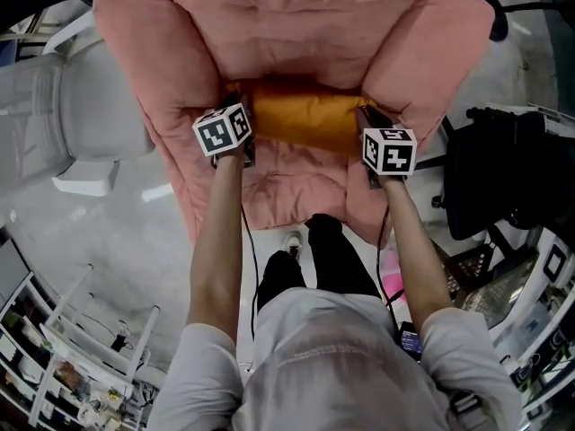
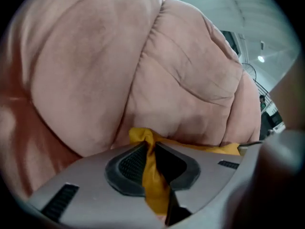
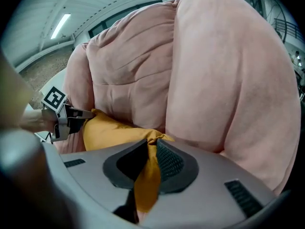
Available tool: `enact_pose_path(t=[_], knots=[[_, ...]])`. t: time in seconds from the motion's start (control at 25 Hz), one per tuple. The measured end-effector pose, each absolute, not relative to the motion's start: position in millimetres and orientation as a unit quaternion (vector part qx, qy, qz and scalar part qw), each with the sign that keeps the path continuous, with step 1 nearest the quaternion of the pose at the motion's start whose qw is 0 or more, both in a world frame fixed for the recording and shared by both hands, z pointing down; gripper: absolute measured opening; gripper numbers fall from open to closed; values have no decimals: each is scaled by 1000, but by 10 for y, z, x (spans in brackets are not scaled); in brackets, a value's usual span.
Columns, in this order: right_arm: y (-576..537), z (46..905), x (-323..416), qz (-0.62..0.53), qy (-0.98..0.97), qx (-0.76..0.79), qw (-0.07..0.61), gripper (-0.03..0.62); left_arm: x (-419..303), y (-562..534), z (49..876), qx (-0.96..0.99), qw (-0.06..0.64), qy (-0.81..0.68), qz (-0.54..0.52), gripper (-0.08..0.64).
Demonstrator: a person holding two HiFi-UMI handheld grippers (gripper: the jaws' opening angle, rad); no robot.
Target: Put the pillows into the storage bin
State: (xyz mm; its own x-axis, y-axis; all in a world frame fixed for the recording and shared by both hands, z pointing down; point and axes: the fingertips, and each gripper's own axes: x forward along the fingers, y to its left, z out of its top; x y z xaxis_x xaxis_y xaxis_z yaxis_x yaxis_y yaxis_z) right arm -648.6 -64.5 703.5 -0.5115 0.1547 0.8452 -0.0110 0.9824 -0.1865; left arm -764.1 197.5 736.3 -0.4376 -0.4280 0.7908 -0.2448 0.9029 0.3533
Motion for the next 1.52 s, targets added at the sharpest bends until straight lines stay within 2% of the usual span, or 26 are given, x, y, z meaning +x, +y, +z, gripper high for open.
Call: enact_pose_path(t=[0.24,0.52,0.76,1.16,1.52], knots=[[-643,6949,-6397,113,-865,-47,487,44,-7558,1971,7186,207,491,-841,-91,37],[-625,6569,-6071,129,-880,-47,454,38,-7275,2016,6576,217,445,-861,-118,35],[-597,5988,-5754,129,-909,-32,395,37,-7035,2027,5833,250,384,-880,-125,35],[-681,4945,-4428,113,-943,24,313,35,-5804,1897,4879,329,330,-878,-109,34],[-1011,4449,-2634,121,-937,134,299,34,-4483,1203,4499,445,333,-830,-58,34]])
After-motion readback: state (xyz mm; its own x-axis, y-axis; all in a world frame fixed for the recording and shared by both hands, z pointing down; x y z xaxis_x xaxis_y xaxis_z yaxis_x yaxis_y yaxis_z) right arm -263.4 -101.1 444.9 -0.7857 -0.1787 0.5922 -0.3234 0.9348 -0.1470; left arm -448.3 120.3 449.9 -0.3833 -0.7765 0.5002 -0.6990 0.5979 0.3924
